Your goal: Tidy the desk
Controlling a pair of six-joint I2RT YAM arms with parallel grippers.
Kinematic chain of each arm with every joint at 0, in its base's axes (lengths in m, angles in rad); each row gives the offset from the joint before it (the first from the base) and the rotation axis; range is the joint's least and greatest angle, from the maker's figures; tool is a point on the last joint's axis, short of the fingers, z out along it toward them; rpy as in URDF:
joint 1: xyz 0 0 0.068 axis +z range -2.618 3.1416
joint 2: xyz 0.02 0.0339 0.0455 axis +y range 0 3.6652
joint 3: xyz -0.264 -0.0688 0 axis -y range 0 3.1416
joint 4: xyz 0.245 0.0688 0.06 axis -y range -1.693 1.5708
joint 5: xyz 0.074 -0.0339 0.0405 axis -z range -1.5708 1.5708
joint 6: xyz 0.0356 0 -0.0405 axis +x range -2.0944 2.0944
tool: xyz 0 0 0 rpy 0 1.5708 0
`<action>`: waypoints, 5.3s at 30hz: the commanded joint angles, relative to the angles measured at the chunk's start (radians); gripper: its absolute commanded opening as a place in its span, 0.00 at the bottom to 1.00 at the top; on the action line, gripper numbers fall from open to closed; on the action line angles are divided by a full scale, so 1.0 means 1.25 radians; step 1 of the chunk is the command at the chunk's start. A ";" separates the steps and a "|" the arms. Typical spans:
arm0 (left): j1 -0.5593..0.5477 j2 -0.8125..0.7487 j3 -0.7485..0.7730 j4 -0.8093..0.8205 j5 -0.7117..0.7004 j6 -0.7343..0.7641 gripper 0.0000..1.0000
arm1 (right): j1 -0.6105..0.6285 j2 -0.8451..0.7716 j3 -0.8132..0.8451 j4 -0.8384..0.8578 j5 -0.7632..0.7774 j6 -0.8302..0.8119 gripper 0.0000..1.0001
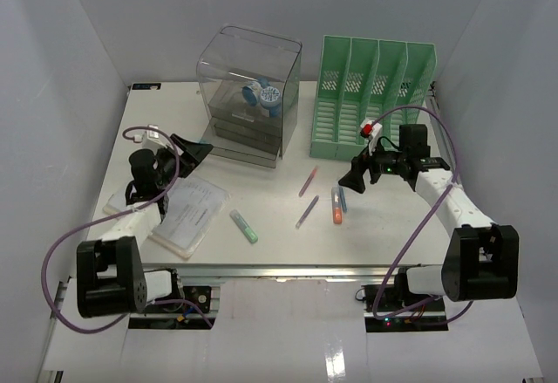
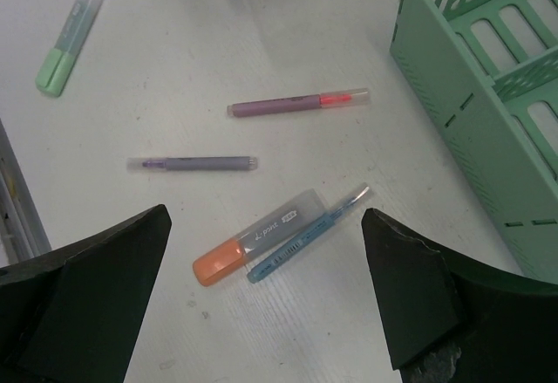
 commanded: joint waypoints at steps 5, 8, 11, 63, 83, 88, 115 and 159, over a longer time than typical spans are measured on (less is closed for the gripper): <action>0.010 -0.214 0.032 -0.373 -0.271 0.273 0.82 | 0.040 -0.045 -0.013 0.032 0.135 0.021 0.98; 0.009 -0.211 0.062 -0.430 -0.277 0.341 0.81 | 0.042 -0.063 -0.016 0.000 0.068 -0.036 0.98; 0.010 -0.192 0.103 -0.473 -0.294 0.392 0.80 | 0.043 -0.076 -0.026 -0.029 0.004 -0.085 0.98; 0.050 0.141 0.350 -0.404 -0.208 0.191 0.00 | 0.060 -0.071 -0.026 -0.132 -0.052 -0.212 0.98; -0.257 0.195 0.298 -0.162 -0.343 -0.468 0.28 | 0.060 -0.085 -0.054 -0.096 -0.050 -0.182 0.98; -0.260 0.221 0.295 -0.118 -0.335 -0.455 0.67 | 0.076 -0.086 -0.051 -0.099 -0.067 -0.173 0.98; -0.257 -0.630 0.030 -0.502 -0.633 0.450 0.98 | 0.840 0.555 0.541 -0.080 0.708 0.438 0.90; -0.255 -0.553 0.053 -0.533 -0.530 0.430 0.98 | 0.655 0.611 0.950 -0.114 0.691 -0.225 0.11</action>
